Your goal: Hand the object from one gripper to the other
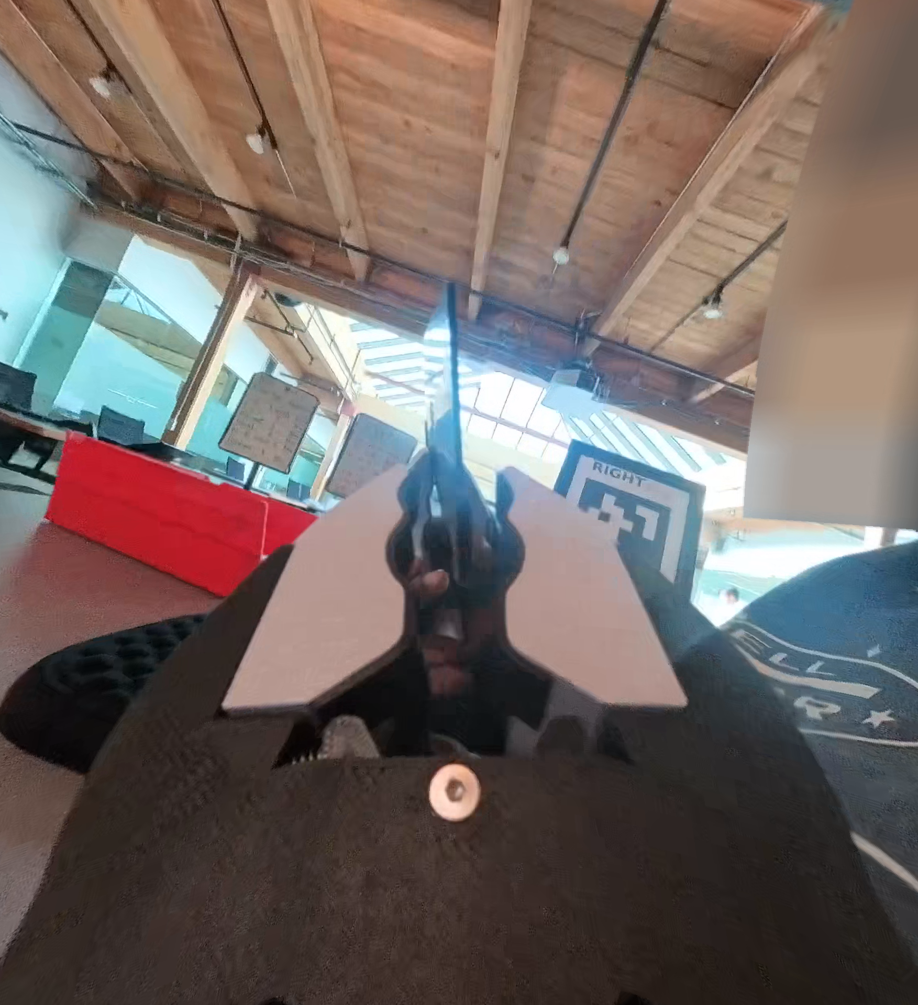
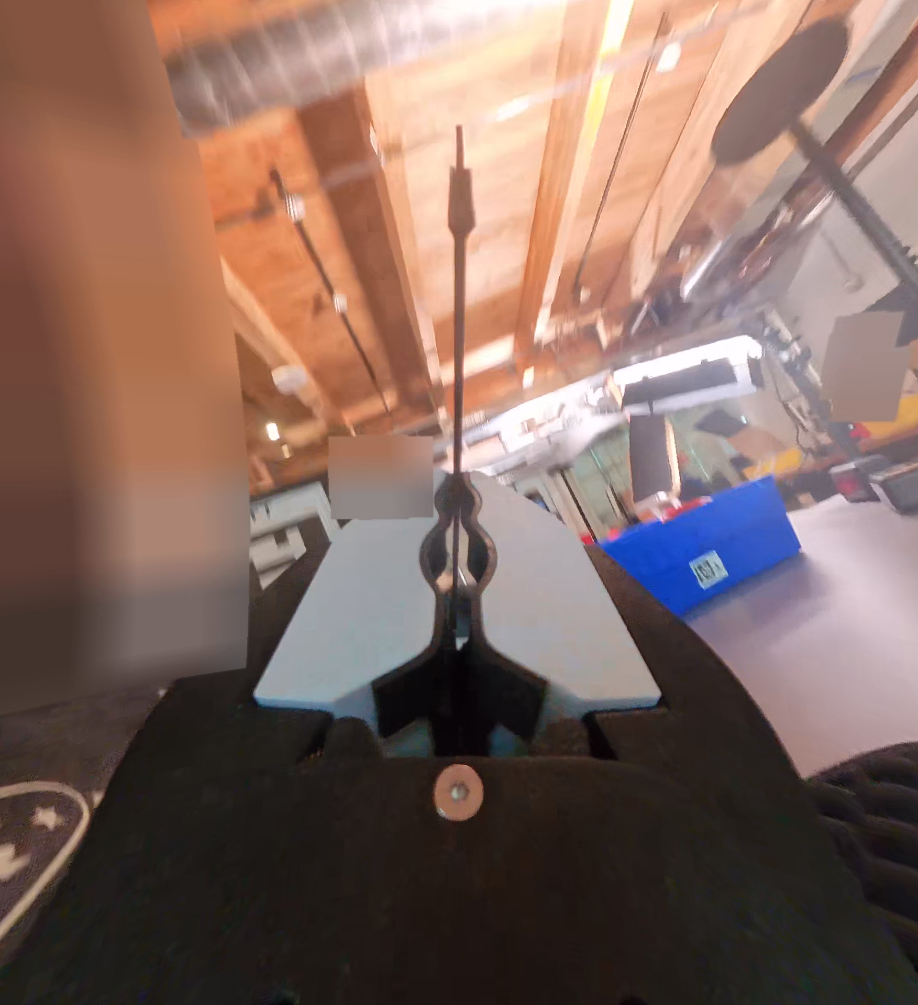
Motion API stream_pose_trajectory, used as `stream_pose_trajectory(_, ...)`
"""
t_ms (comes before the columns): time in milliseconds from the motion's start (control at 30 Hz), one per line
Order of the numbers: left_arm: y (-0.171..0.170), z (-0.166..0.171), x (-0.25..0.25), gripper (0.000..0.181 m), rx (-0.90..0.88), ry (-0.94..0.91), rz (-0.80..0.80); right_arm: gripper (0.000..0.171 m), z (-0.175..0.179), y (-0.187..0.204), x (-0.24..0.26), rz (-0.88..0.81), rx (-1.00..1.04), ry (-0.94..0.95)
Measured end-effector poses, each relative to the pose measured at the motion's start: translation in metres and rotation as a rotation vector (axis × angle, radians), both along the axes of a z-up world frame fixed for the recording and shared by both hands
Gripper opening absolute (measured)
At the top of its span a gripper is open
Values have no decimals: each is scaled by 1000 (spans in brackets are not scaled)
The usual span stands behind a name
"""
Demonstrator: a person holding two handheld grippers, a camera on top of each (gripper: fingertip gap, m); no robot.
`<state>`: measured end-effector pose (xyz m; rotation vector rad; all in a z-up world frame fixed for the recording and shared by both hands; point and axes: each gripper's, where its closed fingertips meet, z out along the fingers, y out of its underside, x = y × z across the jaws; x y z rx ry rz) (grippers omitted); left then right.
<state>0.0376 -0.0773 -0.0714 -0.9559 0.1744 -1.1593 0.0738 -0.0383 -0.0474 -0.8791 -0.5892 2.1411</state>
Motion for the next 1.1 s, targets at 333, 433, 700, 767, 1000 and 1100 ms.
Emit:
stream_pose_trajectory(333,-2,-2,-9,1,54,2,147,4,-20,-35,-37,142,-70,-26)
stream_pose_trajectory(433,-8,6,-18,1,88,-38,147,9,-13,-26,-25,72,-54,20)
stream_pose_trajectory(700,-2,2,-25,2,51,-88,173,6,-26,-27,-36,91,-75,-40)
stream_pose_trajectory(767,-6,6,-32,1,76,-93,203,10,-30,-36,-43,165,-50,-98)
stream_pose_trajectory(1000,-3,2,-13,0,-15,53,76,50,-15,-7,-11,115,85,-191)
stream_pose_trajectory(1100,0,-11,12,2,-116,169,-84,60,-13,-6,7,11,301,-341)
